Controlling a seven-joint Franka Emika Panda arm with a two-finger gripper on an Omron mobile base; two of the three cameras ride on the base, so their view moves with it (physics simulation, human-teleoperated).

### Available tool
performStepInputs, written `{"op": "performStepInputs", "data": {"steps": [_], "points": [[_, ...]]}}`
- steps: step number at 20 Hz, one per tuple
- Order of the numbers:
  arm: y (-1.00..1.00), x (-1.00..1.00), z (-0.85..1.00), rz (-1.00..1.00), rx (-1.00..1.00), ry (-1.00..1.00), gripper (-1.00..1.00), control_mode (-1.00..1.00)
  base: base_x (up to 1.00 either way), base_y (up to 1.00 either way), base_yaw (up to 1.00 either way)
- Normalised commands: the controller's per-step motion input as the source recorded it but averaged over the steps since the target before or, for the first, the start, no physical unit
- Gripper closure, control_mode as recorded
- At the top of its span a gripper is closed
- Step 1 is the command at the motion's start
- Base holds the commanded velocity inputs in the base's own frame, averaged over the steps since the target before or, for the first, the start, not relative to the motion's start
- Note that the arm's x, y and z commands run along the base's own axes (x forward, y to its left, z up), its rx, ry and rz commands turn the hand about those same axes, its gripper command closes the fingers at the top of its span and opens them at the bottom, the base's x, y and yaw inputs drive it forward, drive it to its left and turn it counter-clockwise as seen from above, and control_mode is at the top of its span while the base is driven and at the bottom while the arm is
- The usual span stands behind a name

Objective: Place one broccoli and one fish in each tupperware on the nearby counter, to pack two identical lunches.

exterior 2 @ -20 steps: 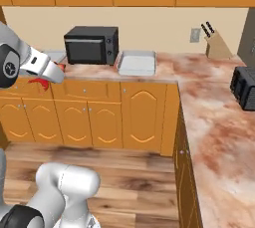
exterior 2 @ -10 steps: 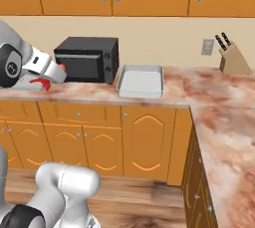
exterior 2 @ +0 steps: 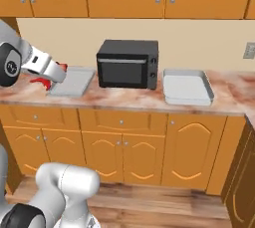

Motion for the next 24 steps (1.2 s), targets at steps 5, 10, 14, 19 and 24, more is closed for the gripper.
{"op": "performStepInputs", "data": {"steps": [5, 10, 14, 19, 24], "points": [[0.0, 0.0, 0.0, 0.0, 0.0, 0.0, 1.0, 1.0, 0.43, 0.9, 0.0], [0.0, 0.0, 0.0, 0.0, 0.0, 0.0, 1.0, 1.0, 0.72, 0.17, 0.02], [0.0, 0.0, 0.0, 0.0, 0.0, 0.0, 1.0, 1.0, 0.69, 0.01, 0.06], [0.0, 0.0, 0.0, 0.0, 0.0, 0.0, 1.0, 1.0, 0.65, 0.18, 0.04], [0.0, 0.0, 0.0, 0.0, 0.0, 0.0, 1.0, 1.0, 0.43, 0.13, 0.07]]}}
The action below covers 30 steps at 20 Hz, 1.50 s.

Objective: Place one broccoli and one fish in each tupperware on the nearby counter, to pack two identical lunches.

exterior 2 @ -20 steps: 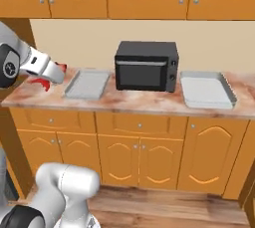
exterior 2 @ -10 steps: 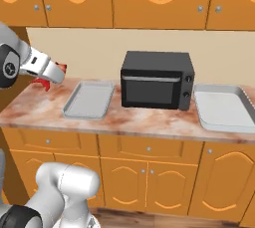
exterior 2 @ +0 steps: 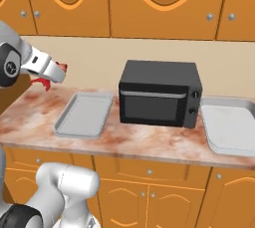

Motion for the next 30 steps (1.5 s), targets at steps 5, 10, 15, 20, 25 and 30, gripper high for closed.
{"op": "performStepInputs", "data": {"steps": [5, 10, 15, 20, 25, 30], "points": [[0.04, 0.0, -0.14, 0.02, 0.0, 0.0, 1.0, -1.0, 0.04, 0.17, 0.08], [0.03, 0.47, -0.63, 0.06, 0.02, 0.01, 1.0, -1.0, 0.0, 0.0, 0.0], [0.0, 0.67, -0.59, 0.05, 0.06, 0.02, 1.0, -1.0, 0.0, 0.0, 0.0], [0.0, 0.59, -0.67, 0.05, 0.02, 0.02, 1.0, -1.0, 0.0, 0.0, 0.0], [0.03, 0.57, -0.38, 0.0, 0.0, 0.03, 1.0, -1.0, 0.0, 0.0, 0.0], [0.22, 0.43, -0.27, 0.0, -0.01, 0.07, 1.0, -1.0, 0.0, 0.0, 0.0]]}}
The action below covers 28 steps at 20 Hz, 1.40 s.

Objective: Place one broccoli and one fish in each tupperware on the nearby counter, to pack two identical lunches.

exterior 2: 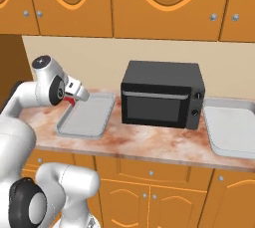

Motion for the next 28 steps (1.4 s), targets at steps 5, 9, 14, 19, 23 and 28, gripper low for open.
{"op": "performStepInputs", "data": {"steps": [5, 9, 14, 19, 23, 28], "points": [[0.33, 0.17, -0.4, 0.0, -0.03, 0.07, 1.0, -1.0, 0.0, 0.0, 0.0], [0.21, 0.1, -0.42, 0.0, -0.02, 0.01, 1.0, -1.0, 0.0, 0.0, 0.0], [0.01, 0.14, -0.42, 0.0, 0.0, 0.0, 1.0, -1.0, 0.0, 0.0, 0.0], [0.0, 0.24, -0.42, 0.0, 0.0, 0.0, 1.0, -1.0, 0.0, 0.0, 0.0], [0.0, 0.31, -0.35, 0.0, 0.0, 0.0, 1.0, -1.0, 0.0, 0.0, 0.0], [0.0, 0.37, -0.16, 0.0, 0.0, 0.0, 1.0, -1.0, 0.0, 0.0, 0.0]]}}
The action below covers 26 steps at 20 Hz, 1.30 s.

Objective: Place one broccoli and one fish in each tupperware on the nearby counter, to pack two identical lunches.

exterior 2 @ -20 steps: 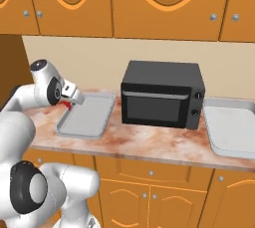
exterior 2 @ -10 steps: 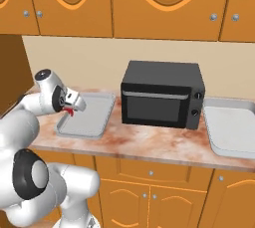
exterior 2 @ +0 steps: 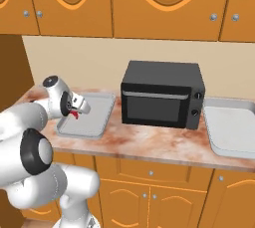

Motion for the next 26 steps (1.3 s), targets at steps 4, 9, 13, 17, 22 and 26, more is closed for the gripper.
{"op": "performStepInputs", "data": {"steps": [4, 9, 13, 17, 22, 26], "points": [[0.03, 0.45, -0.12, 0.0, 0.0, 0.0, 1.0, -1.0, 0.0, 0.0, 0.0], [0.13, 0.36, -0.18, 0.0, 0.0, 0.0, 1.0, -1.0, 0.0, 0.0, 0.0], [0.16, 0.25, -0.19, 0.0, 0.0, 0.0, 1.0, -1.0, 0.0, 0.0, 0.0], [0.13, 0.28, -0.16, 0.0, 0.0, 0.0, 1.0, -1.0, 0.0, 0.0, 0.0], [0.04, 0.15, -0.19, 0.0, 0.0, 0.0, 1.0, -1.0, 0.0, 0.0, 0.0], [0.01, 0.07, -0.24, 0.0, 0.0, 0.0, 1.0, -1.0, 0.0, 0.0, 0.0]]}}
